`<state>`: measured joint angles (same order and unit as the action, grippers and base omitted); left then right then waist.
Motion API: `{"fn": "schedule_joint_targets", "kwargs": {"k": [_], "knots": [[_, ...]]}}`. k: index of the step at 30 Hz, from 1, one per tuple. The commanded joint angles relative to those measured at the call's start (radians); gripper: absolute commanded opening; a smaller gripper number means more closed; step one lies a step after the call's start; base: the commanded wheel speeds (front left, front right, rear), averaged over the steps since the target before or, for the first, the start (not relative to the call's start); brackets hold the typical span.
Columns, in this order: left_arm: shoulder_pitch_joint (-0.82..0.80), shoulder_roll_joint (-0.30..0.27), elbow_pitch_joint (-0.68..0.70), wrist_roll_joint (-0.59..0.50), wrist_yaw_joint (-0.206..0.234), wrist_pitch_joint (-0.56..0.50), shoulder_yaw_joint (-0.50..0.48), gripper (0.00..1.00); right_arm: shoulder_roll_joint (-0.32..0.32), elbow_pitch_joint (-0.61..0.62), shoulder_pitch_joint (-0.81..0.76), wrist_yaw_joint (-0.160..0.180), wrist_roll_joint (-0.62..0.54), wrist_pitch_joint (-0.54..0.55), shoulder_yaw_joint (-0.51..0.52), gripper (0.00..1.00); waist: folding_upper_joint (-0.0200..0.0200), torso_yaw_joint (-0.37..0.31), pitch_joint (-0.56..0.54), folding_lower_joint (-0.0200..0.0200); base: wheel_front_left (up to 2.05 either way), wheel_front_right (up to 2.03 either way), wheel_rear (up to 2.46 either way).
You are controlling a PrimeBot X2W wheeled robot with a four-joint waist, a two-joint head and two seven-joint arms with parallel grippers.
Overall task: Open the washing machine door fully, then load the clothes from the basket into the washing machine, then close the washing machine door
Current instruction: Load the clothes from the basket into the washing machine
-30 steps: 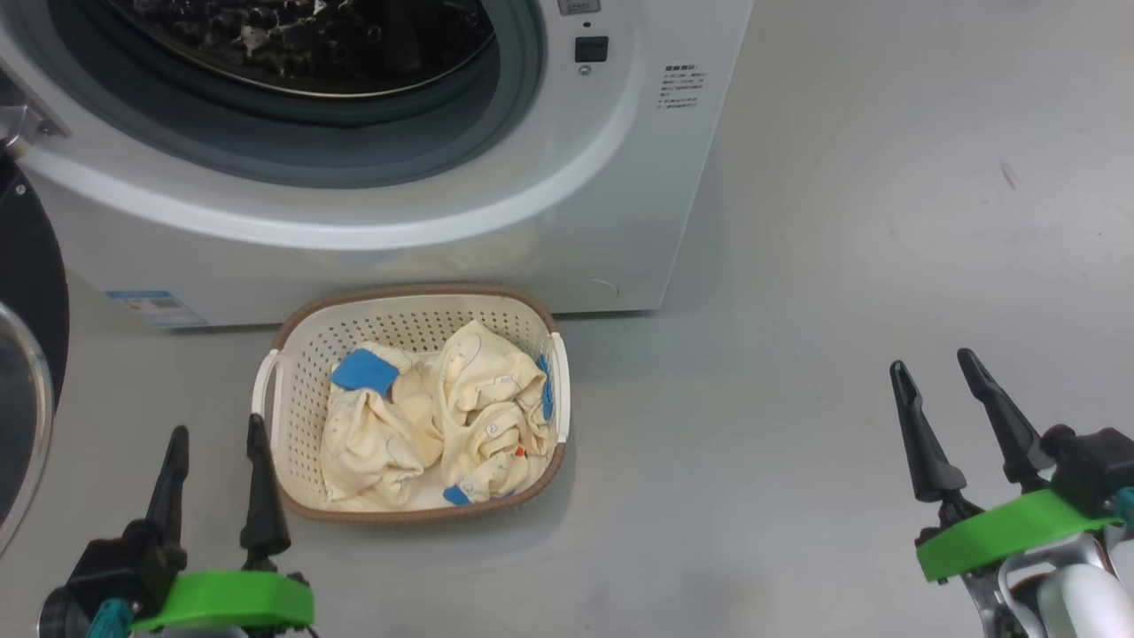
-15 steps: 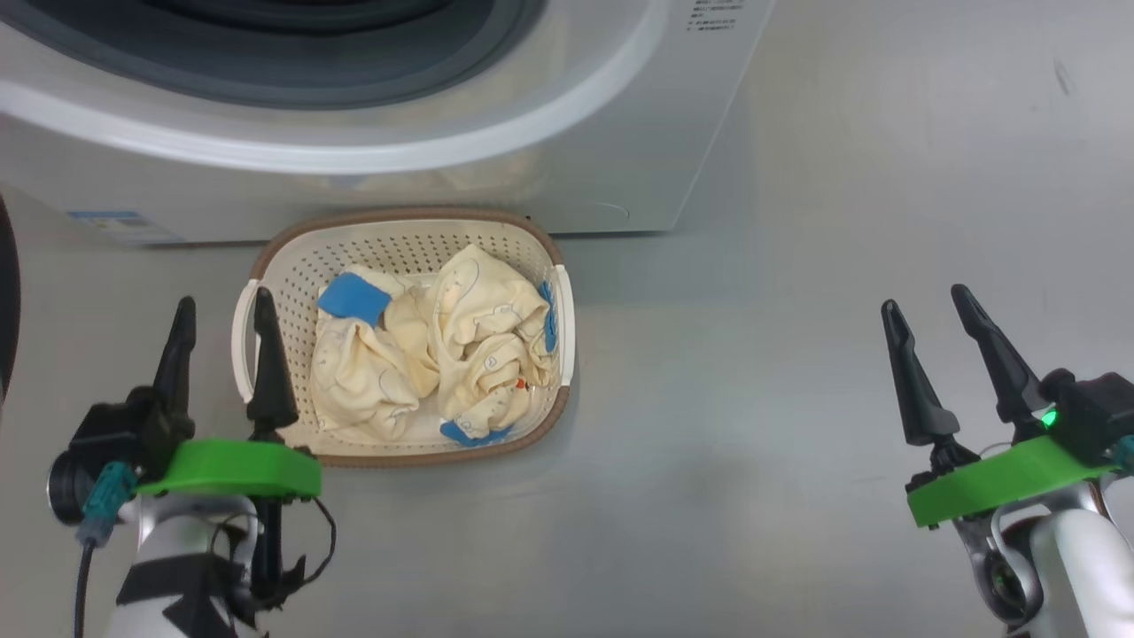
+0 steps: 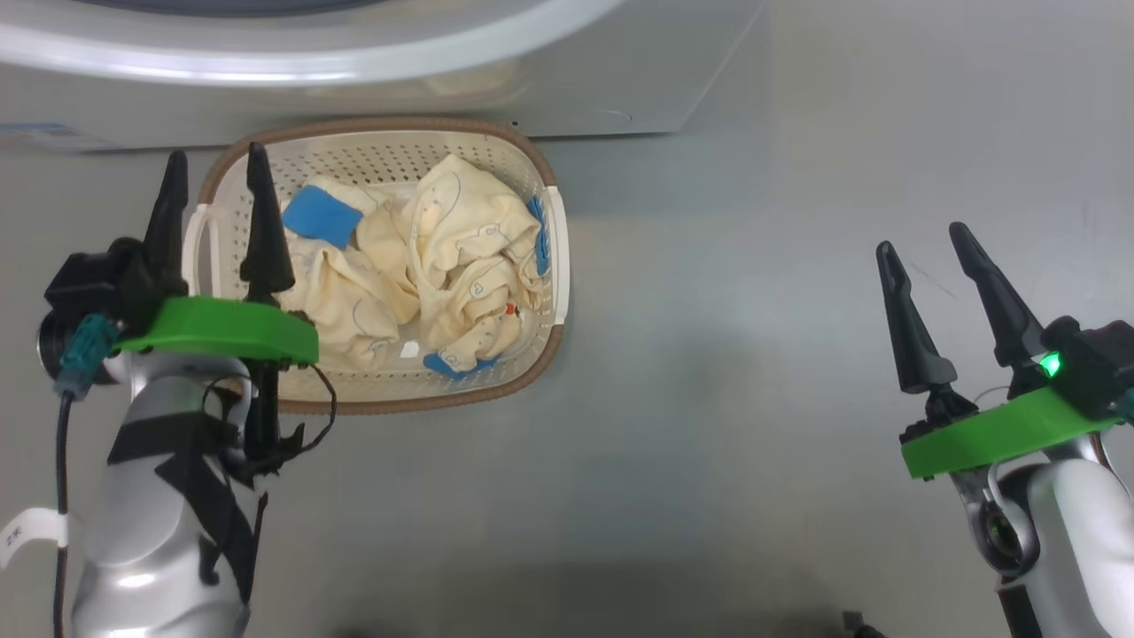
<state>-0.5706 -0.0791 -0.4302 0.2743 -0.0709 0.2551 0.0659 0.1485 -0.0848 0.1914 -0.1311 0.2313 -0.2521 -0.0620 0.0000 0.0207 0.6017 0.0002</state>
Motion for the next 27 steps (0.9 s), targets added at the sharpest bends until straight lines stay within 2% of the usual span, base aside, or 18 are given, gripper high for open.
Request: {"fn": "schedule_joint_targets", "kwargs": {"k": [1,11,27], "knots": [[-0.028,-0.023,0.000,-0.005,-0.006,0.007,-0.034,1.00,0.015,0.032,0.007,0.000,-0.006,-0.010,-0.021,1.00,0.0000,-0.007,0.042,-0.0002,0.00,0.00,0.00],[-0.113,-0.023,-0.128,-0.018,-0.027,0.007,-0.050,1.00,0.014,0.040,0.024,0.000,-0.010,-0.010,-0.026,1.00,0.0000,-0.028,0.109,-0.0002,0.00,0.00,0.00],[-0.269,-0.027,-0.479,-0.018,-0.040,0.007,-0.052,1.00,0.007,0.060,0.039,0.000,-0.020,-0.010,-0.038,1.00,0.0000,-0.044,0.212,-0.0002,0.00,0.00,0.00]]}}
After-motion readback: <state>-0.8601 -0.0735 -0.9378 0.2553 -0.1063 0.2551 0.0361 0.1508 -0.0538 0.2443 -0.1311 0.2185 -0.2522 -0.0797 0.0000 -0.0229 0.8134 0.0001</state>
